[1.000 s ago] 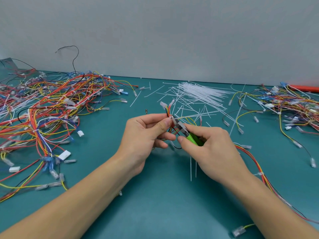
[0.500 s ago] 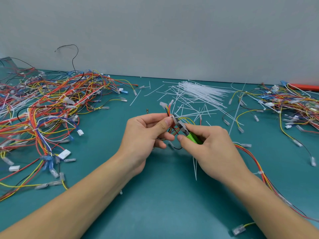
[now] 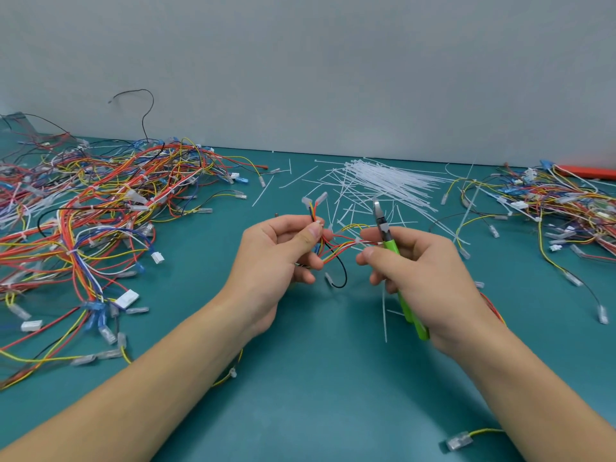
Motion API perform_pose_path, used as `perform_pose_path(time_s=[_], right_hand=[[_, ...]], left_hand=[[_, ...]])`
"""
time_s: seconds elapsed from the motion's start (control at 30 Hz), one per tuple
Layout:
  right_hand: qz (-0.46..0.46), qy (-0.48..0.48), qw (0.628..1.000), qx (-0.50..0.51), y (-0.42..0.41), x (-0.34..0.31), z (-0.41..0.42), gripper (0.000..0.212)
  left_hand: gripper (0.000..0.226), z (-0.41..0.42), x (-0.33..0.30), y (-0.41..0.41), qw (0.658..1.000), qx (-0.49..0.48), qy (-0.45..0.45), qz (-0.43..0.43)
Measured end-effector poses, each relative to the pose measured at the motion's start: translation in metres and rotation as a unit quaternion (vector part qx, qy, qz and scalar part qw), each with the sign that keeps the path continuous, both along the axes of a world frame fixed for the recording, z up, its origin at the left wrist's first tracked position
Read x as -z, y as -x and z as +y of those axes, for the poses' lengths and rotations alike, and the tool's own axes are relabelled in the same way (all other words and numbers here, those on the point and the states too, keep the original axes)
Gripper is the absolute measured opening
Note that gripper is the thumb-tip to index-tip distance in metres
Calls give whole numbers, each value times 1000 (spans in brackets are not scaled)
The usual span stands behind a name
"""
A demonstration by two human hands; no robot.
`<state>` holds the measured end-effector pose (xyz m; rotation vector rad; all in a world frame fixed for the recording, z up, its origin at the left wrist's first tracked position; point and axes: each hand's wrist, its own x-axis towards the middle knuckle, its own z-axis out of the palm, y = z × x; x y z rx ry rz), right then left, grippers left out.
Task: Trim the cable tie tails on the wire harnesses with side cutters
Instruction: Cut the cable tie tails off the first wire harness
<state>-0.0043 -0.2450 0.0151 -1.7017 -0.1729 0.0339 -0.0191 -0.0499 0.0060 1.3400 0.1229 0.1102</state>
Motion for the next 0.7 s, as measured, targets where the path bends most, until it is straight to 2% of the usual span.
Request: perform_pose_path(time_s=[0.13,0.23,0.33,0.47,0.57,0.63,0.7], right_hand=[[-2,45,999,25,-1,-2,-3,17],[-74,162,984,29,-1,0,-8,7],[-110,205,972,25,0,-1,-10,9],[-137,258,956,14,1,-3,-7,12],[-137,269,953,22,0,0,-7,20],[-126,248,960,34,-2,2,-8,25],[-118,213,969,37,-3,2,-9,25]], left_hand=[[16,2,-4,1,1000,-13,-24,2],[9,1,-5,3,996,-31,-77,-26],[5,-1,-3,3,991,-48,-108,-64],[22,-4,-4,6,987,-91,-105,-86],[34,-5,-6,8,983,-131,-110,-73],[28,-5,-9,11,972,-152,-146,-100],[13,-7,-10,16,965,-97,-205,-128]])
